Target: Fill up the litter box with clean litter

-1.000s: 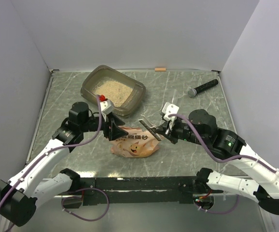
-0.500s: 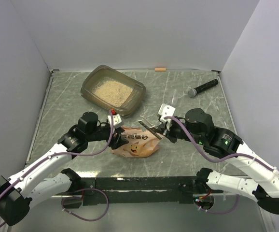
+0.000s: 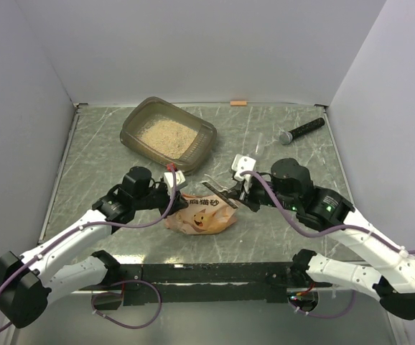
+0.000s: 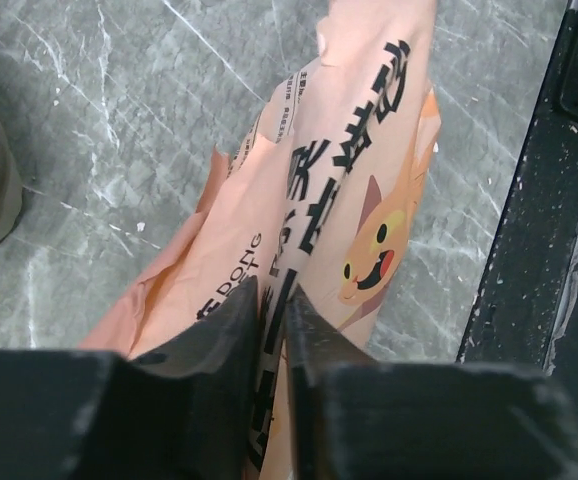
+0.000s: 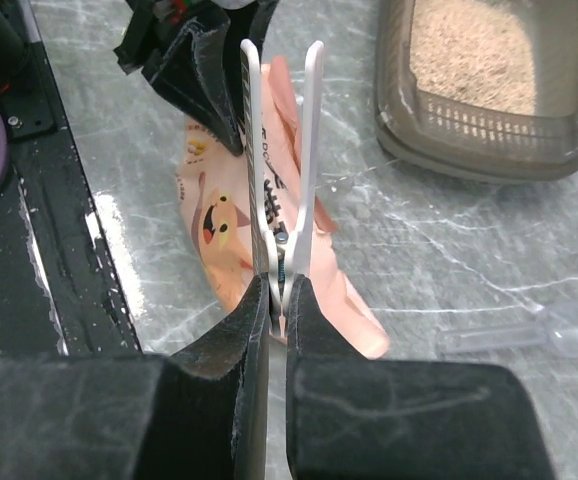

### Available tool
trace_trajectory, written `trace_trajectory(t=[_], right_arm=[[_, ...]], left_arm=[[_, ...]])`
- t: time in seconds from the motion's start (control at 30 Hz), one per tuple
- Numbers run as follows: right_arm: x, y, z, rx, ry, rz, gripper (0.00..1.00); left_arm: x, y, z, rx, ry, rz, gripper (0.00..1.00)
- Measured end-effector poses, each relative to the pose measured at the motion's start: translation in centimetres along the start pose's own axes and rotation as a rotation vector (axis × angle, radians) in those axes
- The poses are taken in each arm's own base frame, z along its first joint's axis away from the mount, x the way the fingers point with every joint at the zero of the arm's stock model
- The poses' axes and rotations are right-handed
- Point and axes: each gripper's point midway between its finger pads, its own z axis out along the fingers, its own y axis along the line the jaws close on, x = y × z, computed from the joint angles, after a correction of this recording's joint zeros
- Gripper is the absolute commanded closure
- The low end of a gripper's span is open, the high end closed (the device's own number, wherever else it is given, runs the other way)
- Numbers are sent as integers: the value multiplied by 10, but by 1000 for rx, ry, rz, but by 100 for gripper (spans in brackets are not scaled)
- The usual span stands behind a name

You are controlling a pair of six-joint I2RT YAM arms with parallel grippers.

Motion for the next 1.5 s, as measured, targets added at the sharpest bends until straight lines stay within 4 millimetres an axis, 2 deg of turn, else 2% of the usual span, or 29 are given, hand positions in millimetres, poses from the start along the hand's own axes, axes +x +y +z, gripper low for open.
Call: trace_trajectory(t=[0.13,0.27,0.47,0.63,0.77,1.03,1.3,1.5], right_arm=[[7,-8,11,-32,15,28,100],[5,-14,16,-80,-21,21,100],[-4,-1,23,-220,-89,-20,100],[0,7,36,-302,-83,-19,100],[5,6,45,-320,-68,-12,100],[-2,2,48,-316,-107,-46,100],[14,5,58,-335,-80,-29,100],[18,4,60,-333,-72,-38,100]], left_arm=[[2,0,0,0,3,-1,87],[2,-1,0,0,2,-1,89],[1,-2,-2,1,-2,2,91],[0,-3,-3,1,-5,3,91],[-3,-4,-6,0,-18,9,91],[-3,-6,-8,8,-20,10,91],[-3,-7,-8,11,-17,8,91],[-3,-8,-8,15,-17,6,92]])
